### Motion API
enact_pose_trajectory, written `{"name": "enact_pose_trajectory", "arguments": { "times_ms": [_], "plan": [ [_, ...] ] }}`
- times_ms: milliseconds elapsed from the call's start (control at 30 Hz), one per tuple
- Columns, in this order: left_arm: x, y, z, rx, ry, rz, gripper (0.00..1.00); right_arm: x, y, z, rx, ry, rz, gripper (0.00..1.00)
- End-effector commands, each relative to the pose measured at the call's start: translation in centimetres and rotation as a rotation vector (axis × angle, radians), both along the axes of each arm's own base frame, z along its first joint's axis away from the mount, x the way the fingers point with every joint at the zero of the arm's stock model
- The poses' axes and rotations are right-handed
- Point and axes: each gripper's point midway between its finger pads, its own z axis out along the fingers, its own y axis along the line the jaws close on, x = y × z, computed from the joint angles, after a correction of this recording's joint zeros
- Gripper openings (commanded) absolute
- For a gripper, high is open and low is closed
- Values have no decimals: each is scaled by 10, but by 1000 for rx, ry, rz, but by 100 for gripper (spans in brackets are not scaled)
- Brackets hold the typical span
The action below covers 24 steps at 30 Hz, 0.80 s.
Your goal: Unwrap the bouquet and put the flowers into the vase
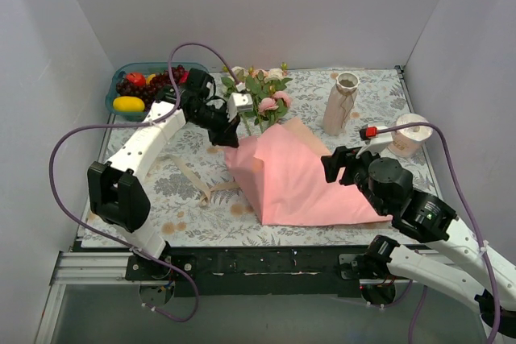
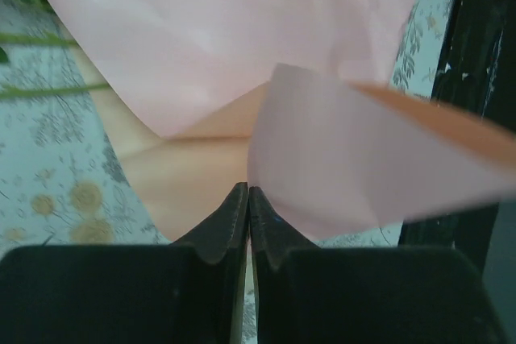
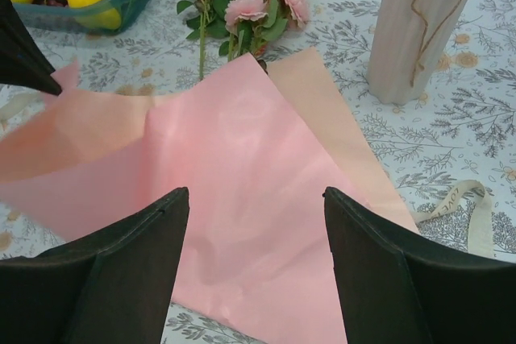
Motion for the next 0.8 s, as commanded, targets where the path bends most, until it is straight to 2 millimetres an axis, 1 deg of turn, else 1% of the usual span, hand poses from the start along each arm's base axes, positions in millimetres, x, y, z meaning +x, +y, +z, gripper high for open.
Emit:
{"name": "enact_pose_trajectory", "arguments": {
  "times_ms": [0, 33, 67, 133, 167, 233, 267, 300, 367, 400, 433, 467, 500, 533, 567, 600, 667, 700, 733, 767],
  "plan": [
    [-20, 38, -20, 80, 1, 27, 4, 8, 16, -2, 18, -13, 14, 75],
    [-27, 45, -32, 102, 25, 33, 5, 9, 18, -6, 11, -5, 15, 76],
    [-27, 54, -36, 114, 25, 50, 9, 10, 20, -10, 3, 2, 19, 76],
    [-28, 66, -40, 141, -2, 67, 13, 15, 26, -18, -15, 14, 15, 77],
    [-30, 76, -48, 156, 13, 89, 17, 17, 28, -24, -27, 20, 12, 77],
    [-27, 87, -50, 184, -25, 115, 24, 23, 35, -28, -47, 14, 21, 79],
    [-26, 95, -55, 205, -26, 135, 32, 24, 37, -33, -62, 15, 26, 79],
    [-21, 101, -56, 227, -48, 156, 37, 29, 42, -37, -84, 13, 31, 81],
    [-15, 115, -54, 256, -90, 189, 57, 35, 46, -45, -107, 21, 38, 82],
    [-8, 119, -57, 269, -117, 207, 97, 41, 51, -51, -126, 29, 50, 82],
    [0, 132, -60, 333, -153, 253, 98, 45, 53, -54, -132, 35, 62, 83],
    [6, 141, -59, 352, -177, 292, 98, 50, 55, -59, -128, 51, 82, 83],
    [19, 148, -61, 372, -224, 339, 98, 57, 59, -63, -132, 57, 96, 84],
    [30, 160, -59, 417, -260, 394, 98, 61, 60, -65, -131, 66, 109, 84],
    [39, 170, -59, 424, -260, 453, 98, 67, 59, -67, -118, 81, 128, 84],
    [62, 174, -44, 408, -326, 523, 98, 73, 62, -68, -120, 81, 139, 84],
    [84, 188, -26, 383, -352, 631, 98, 80, 62, -68, -116, 81, 153, 84],
    [101, 192, -21, 355, -349, 692, 98, 83, 62, -70, -125, 83, 159, 84],
    [119, 196, 3, 318, -384, 769, 98, 85, 62, -68, -125, 80, 161, 84],
    [134, 214, 12, 345, -417, 868, 98, 86, 62, -69, -124, 84, 165, 84]
  ]
}}
